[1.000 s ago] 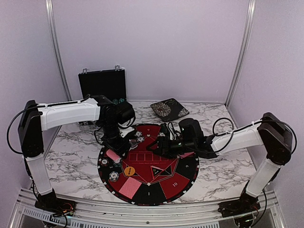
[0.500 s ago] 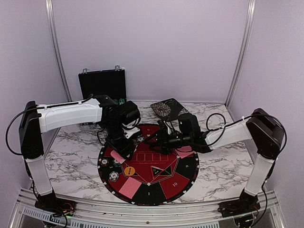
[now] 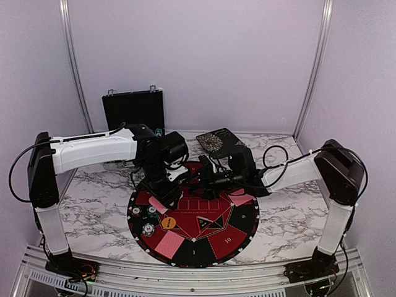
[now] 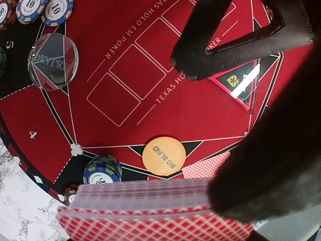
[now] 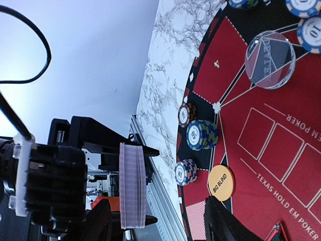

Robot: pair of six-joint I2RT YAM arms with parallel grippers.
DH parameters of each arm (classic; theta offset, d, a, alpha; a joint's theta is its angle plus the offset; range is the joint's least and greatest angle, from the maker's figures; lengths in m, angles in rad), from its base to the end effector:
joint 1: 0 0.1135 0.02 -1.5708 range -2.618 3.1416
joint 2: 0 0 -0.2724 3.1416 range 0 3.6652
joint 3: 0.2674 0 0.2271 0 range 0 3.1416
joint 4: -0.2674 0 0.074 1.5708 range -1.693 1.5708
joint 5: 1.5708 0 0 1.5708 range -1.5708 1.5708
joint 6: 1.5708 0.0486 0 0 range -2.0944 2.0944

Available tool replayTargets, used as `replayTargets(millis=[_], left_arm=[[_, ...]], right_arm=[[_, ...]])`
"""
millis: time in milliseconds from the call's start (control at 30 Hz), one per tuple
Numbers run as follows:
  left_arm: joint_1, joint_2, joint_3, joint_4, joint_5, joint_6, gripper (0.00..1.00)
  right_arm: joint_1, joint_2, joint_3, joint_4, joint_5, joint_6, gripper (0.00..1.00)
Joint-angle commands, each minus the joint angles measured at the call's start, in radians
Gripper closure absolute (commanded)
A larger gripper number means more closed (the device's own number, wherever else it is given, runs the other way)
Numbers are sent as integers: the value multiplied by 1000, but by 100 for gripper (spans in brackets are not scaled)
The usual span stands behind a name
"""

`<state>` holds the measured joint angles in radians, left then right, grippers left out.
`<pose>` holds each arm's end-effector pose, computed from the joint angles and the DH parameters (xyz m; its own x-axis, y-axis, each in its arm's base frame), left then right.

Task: Distribute texas hold em gaming equipment
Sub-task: Pick up the poker card from the face-down deck piles.

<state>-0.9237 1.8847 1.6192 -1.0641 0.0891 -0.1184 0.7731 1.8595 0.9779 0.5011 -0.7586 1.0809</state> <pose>0.2139 -0.2902 0.2542 -0.6767 0.7004 -0.2270 0.7327 0.6709 -0.1140 0.2519 0.2925 0.2032 -0.9757 -0.0572 -0.2115 -0.2190 0.2634 0.9395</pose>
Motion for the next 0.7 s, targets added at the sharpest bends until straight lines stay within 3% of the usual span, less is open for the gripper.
replayTargets(millis=[0,667], left_arm=[[-14,13,30,-23,15,15,68],[-18,10,34,-23,13,10,68]], right_arm=[[24,22,45,60,-18,26,39],[72,79,35,207,-31,107,41]])
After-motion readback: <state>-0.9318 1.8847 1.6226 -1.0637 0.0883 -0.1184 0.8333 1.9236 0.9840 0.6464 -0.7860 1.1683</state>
